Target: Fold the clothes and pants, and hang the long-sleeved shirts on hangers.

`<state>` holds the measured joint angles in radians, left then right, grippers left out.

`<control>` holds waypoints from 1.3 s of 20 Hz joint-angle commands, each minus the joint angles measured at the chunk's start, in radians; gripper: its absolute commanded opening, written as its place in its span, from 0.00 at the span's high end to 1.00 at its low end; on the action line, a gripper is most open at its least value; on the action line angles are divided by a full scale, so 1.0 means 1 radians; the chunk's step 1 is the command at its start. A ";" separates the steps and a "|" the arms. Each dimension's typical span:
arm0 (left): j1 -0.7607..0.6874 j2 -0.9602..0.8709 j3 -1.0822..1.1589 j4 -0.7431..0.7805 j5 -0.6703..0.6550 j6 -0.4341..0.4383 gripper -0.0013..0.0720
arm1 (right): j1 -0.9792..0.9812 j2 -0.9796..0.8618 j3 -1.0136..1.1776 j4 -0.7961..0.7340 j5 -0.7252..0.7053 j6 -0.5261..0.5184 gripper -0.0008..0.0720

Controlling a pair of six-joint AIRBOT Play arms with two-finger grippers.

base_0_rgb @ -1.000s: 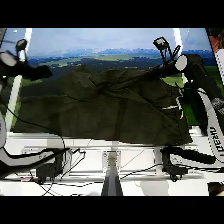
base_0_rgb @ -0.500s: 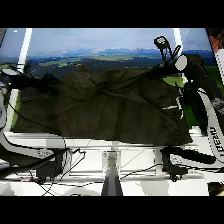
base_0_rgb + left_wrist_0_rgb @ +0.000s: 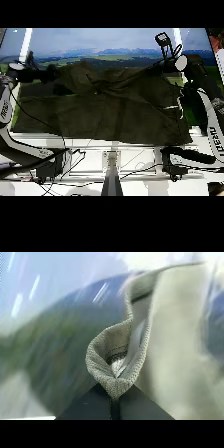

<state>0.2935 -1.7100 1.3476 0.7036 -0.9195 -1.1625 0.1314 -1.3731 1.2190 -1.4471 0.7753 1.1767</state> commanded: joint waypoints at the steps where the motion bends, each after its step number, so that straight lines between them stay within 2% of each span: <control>1: 0.014 0.064 0.158 0.003 0.019 0.003 0.95 | -0.001 -0.024 0.000 -0.025 -0.161 0.001 0.95; 3: 0.035 0.160 0.184 0.095 0.071 -0.002 0.95 | -0.006 -0.060 0.000 -0.032 -0.230 0.020 0.95; 5: 0.066 0.261 0.184 0.223 0.102 -0.048 0.95 | -0.024 -0.093 0.000 -0.032 -0.327 0.124 0.95; 7: 0.086 0.322 0.179 0.330 0.083 -0.053 0.95 | -0.040 -0.101 0.000 -0.031 -0.435 0.232 0.95; 10: 0.094 0.351 0.143 0.426 0.075 -0.087 0.95 | -0.053 -0.108 0.000 -0.024 -0.535 0.274 0.95; 11: 0.095 0.346 0.119 0.448 0.068 -0.115 0.95 | -0.055 -0.117 0.000 -0.024 -0.525 0.273 0.73; 12: 0.095 0.342 0.088 0.457 0.063 -0.117 0.95 | -0.056 -0.127 0.000 -0.025 -0.512 0.273 0.27; 13: 0.095 0.339 0.044 0.456 0.062 -0.117 0.95 | -0.057 -0.132 0.000 -0.024 -0.497 0.273 0.14; 16: 0.095 0.328 -0.103 0.457 0.069 -0.117 0.95 | -0.071 -0.132 0.000 -0.028 -0.435 0.273 0.14; 19: 0.096 0.311 -0.216 0.537 0.076 -0.117 0.95 | -0.123 -0.131 0.000 -0.031 -0.302 0.273 0.14; 21: 0.097 0.299 -0.224 0.634 0.095 -0.131 0.95 | -0.181 -0.131 0.000 -0.032 -0.192 0.273 0.14; 22: 0.099 0.300 -0.216 0.662 0.129 -0.173 0.95 | -0.221 -0.131 0.000 -0.031 -0.130 0.273 0.14; 24: 0.106 0.300 -0.170 0.658 0.182 -0.230 0.95 | -0.307 -0.131 0.000 -0.026 -0.007 0.273 0.15; 26: 0.106 0.300 -0.105 0.658 0.203 -0.229 0.95 | -0.391 -0.132 0.000 0.004 0.101 0.268 0.15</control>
<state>0.3965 -1.4078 1.1931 1.3254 -0.7677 -1.3540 -0.1577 -1.5040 1.2194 -1.4750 0.6834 1.4487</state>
